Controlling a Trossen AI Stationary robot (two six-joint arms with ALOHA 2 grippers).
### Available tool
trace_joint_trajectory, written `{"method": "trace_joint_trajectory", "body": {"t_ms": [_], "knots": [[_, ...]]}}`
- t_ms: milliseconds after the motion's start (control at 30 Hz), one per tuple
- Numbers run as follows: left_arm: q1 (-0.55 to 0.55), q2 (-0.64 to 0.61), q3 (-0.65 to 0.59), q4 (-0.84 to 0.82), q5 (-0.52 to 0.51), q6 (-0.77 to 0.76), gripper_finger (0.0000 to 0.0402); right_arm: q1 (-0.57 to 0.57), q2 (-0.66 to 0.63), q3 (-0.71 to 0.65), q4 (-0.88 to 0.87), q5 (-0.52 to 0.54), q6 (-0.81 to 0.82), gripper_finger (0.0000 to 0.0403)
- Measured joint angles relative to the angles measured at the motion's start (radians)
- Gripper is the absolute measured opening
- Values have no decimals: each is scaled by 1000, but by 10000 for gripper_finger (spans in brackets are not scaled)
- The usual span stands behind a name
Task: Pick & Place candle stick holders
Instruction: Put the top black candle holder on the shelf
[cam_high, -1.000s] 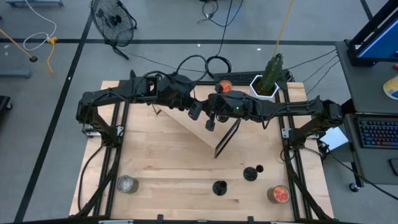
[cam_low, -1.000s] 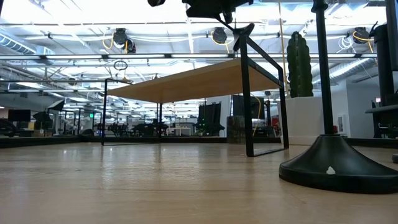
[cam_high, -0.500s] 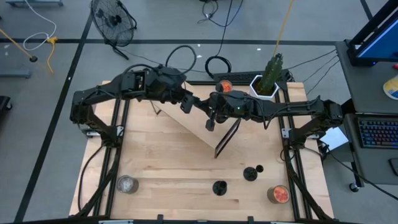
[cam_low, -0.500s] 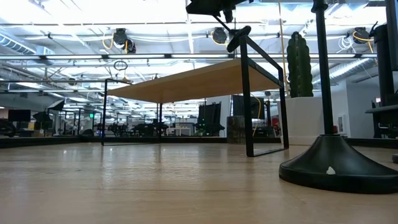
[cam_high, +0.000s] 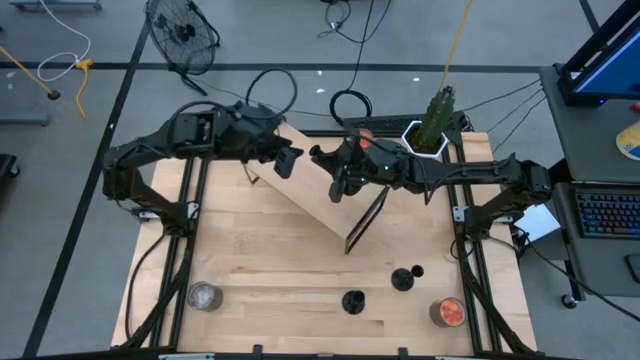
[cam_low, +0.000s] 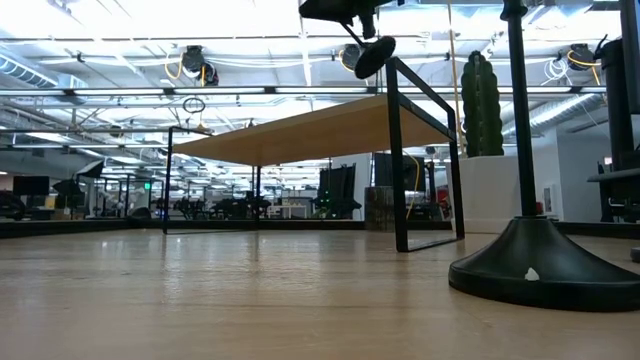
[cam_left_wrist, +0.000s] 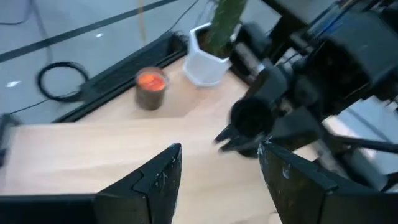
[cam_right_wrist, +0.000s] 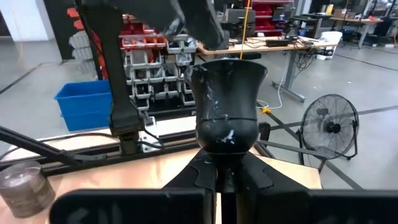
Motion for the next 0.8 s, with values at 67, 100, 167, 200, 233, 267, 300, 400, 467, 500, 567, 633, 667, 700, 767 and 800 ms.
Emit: {"method": "trace_joint_trajectory", "body": {"t_ms": [67,100,167,200,233,267,300,400,467,500,567,633,667,700,767,800], "knots": [[-15,-6,2,2,-31,-1,221,0,0,0,22,0,10,12],[-22,-11,2,-9,-43,-4,221,0,0,-5,42,0,14,12],[-37,-17,0,-43,-66,-12,221,-1,0,-37,120,0,24,12],[-46,-18,0,-48,-76,-12,221,-4,0,-62,165,1,28,12],[-54,-19,0,-56,-80,-13,221,-7,0,-90,211,1,36,12],[-63,-19,1,-72,-84,-20,221,-12,-2,-120,260,1,44,12],[-71,-19,1,-85,-89,-25,221,-17,-9,-153,305,1,53,12],[-97,-18,1,-113,-113,-51,221,-30,-23,-239,448,6,74,12],[-112,-19,1,-136,-130,-72,221,-39,-34,-300,522,11,85,12],[-116,-19,1,-148,-133,-82,221,-40,-34,-329,567,26,89,12],[-123,-18,1,-168,-136,-98,221,-40,-34,-376,636,63,84,12],[-128,-18,1,-176,-135,-103,221,-40,-35,-413,675,96,78,12],[-128,-18,1,-181,-134,-103,221,-40,-35,-428,680,106,78,12],[-131,-19,1,-183,-133,-106,221,-40,-35,-440,681,106,76,12],[-132,-18,1,-184,-131,-111,221,-40,-34,-454,681,106,70,12],[-133,-18,1,-186,-129,-111,221,-40,-34,-458,685,109,63,12]]}}
